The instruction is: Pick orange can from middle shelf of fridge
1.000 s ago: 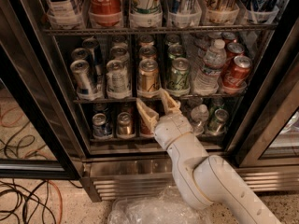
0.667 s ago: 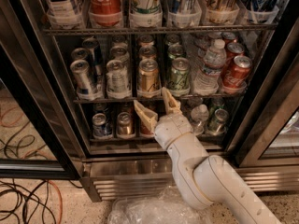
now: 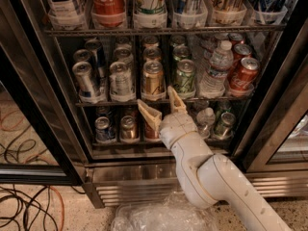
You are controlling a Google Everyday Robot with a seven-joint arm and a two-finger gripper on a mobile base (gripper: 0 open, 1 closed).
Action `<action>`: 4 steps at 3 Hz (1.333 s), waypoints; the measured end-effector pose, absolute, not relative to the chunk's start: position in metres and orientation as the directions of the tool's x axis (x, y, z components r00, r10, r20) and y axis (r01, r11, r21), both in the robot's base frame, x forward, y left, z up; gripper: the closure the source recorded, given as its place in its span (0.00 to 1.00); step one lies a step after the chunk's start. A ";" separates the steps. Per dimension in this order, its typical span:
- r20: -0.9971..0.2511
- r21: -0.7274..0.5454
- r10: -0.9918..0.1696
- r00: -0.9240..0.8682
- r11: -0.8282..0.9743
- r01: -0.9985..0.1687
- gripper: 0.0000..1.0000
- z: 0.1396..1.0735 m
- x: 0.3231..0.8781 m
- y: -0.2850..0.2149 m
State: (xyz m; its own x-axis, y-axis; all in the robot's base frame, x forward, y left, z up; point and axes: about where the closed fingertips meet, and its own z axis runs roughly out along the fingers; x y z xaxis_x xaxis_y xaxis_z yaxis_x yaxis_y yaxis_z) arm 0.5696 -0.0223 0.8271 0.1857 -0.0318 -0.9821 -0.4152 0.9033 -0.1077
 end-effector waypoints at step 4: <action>-0.982 -0.105 -0.026 0.188 0.900 -0.424 0.33 0.841 0.621 -0.020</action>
Offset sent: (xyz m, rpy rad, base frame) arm 0.0407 -0.0019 0.0110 0.0038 -0.0088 -0.0010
